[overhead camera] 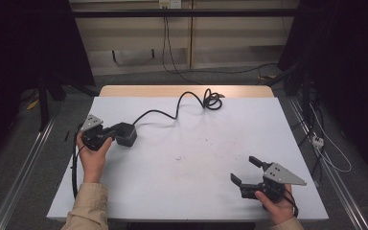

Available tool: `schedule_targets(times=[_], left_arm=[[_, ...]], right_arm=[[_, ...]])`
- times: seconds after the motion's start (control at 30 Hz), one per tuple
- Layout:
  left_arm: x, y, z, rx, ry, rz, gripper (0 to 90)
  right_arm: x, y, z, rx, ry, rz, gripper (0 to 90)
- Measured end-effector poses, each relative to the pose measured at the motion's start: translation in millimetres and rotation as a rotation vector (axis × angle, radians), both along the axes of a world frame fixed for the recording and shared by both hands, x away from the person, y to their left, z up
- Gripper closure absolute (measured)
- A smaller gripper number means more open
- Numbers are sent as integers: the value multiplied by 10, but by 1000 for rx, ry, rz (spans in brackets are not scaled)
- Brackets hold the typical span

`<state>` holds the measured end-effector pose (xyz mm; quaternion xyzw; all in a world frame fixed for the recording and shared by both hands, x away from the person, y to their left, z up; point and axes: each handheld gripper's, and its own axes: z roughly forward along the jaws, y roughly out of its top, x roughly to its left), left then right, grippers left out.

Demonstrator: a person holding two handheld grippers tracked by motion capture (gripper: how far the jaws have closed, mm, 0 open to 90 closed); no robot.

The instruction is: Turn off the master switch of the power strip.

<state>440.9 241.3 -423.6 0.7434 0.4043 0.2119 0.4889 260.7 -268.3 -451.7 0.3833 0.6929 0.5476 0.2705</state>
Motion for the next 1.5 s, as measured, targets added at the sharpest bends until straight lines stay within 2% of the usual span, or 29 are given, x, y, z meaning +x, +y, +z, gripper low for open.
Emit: schedule_targets(times=[0.17,0.47,0.53,0.9,1.5], left_arm=[[-6,-4,-3,-2,11,0,863],[-2,-24,-13,30,29,-9,900],[0,-28,-16,25,33,-7,900],[8,-22,-8,37,34,-3,900],[21,-43,-23,34,40,0,900]], right_arm=[[1,1,1,-1,-1,1,78],[0,-3,4,-1,-3,0,78],[1,-3,4,-2,-3,0,79],[1,0,5,-2,-4,1,79],[2,1,7,-3,-3,2,79]])
